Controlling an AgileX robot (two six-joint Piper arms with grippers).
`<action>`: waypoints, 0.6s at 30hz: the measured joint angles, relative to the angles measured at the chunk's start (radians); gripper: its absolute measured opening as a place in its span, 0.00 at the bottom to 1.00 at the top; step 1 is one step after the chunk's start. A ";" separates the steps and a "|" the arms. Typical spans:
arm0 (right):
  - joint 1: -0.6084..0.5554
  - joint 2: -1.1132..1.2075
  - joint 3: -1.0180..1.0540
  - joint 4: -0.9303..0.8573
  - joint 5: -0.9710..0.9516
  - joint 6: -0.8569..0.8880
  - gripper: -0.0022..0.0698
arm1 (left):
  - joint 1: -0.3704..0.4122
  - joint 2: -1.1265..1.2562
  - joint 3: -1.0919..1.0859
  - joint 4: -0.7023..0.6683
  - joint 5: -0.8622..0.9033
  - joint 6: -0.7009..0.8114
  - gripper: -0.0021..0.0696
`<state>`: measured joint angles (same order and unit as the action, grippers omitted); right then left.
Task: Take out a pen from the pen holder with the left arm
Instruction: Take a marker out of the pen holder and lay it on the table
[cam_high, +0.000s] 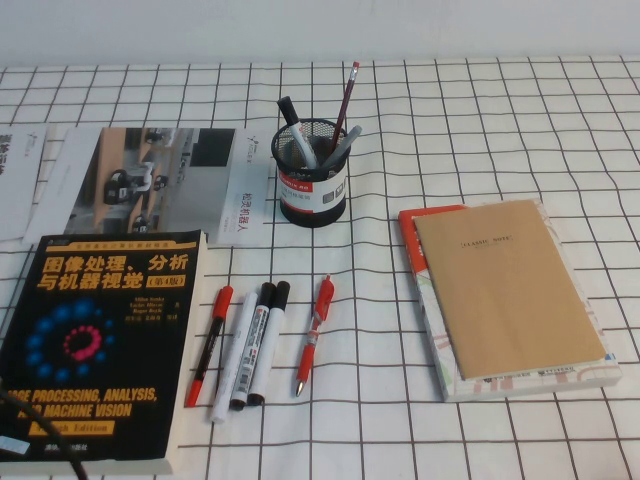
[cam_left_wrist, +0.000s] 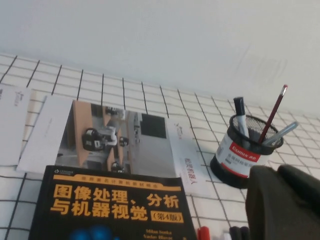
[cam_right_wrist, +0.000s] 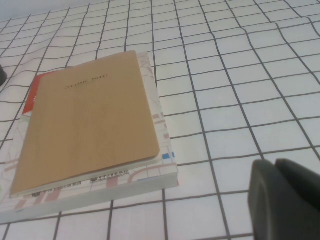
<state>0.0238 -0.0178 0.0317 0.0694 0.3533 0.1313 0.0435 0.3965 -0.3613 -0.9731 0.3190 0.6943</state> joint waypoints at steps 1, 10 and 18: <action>0.000 0.000 0.000 0.000 0.000 0.000 0.01 | 0.000 0.029 -0.005 -0.007 0.002 0.019 0.03; 0.000 0.000 0.000 0.000 0.000 0.000 0.01 | -0.223 0.194 -0.031 0.269 -0.216 0.059 0.03; 0.000 0.000 0.000 0.000 0.000 0.000 0.01 | -0.511 0.420 -0.041 0.549 -0.548 -0.081 0.10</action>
<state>0.0238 -0.0178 0.0317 0.0694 0.3533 0.1313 -0.4672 0.8166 -0.4021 -0.4237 -0.2289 0.6131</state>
